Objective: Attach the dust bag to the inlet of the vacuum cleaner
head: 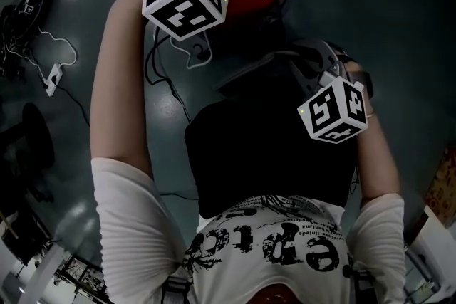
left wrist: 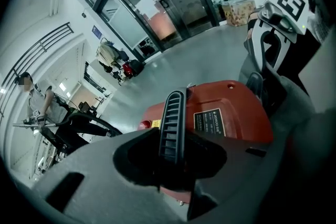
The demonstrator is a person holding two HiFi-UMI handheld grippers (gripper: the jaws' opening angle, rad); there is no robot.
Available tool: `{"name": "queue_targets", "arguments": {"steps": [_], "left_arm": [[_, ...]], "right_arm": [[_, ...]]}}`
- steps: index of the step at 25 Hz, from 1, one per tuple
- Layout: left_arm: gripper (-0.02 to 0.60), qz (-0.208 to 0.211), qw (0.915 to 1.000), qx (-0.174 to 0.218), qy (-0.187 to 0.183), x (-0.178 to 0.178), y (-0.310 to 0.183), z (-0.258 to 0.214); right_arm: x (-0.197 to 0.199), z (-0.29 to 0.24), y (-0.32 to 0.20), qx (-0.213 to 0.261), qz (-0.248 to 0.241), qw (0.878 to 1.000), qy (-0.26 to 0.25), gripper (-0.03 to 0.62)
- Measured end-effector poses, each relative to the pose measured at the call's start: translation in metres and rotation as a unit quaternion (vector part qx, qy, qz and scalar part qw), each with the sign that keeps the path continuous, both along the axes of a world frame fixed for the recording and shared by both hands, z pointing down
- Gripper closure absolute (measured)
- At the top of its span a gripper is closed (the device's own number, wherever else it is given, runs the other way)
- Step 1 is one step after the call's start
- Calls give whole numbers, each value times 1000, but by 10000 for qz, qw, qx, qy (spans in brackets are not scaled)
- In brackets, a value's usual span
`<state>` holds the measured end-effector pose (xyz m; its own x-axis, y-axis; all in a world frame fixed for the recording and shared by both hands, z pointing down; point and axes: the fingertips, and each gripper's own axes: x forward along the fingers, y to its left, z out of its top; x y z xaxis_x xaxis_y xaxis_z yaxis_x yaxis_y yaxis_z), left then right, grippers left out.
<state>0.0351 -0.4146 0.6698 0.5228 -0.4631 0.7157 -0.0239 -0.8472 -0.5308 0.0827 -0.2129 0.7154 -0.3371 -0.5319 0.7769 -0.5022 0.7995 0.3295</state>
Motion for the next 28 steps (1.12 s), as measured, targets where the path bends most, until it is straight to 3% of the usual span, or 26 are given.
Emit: {"name": "queue_targets", "arguments": {"steps": [7,11,17,22,23,25,27,28], "left_arm": [[460,-45,9996,198,174,-3,-3,-3],[460,-12,9997,181,139,-2,0,0],[460,-11,9992,256,296,-3,-1,-6],[459,47,9905,1153,743,-4,0,-14],[449,1,9896,1104,926,-5,5,-19],[437,-95,9838,683,1653,-7,23,-40],[437,-207,9635,445,2631,-15,46,-82],[437,-335,9456,389,3211,-22,57,-108]], "right_arm": [[-5,0,-14,303,91,9995,39,534],[2,3,-13,452,320,9982,-220,534],[-1,-1,-13,142,402,9984,-381,530],[1,-6,-8,4,443,9974,-569,530],[2,-10,-6,31,477,9971,-584,530],[7,-21,0,105,508,9971,-549,530],[10,-45,8,230,533,9961,-666,530],[9,-64,10,349,531,9942,-870,531]]}}
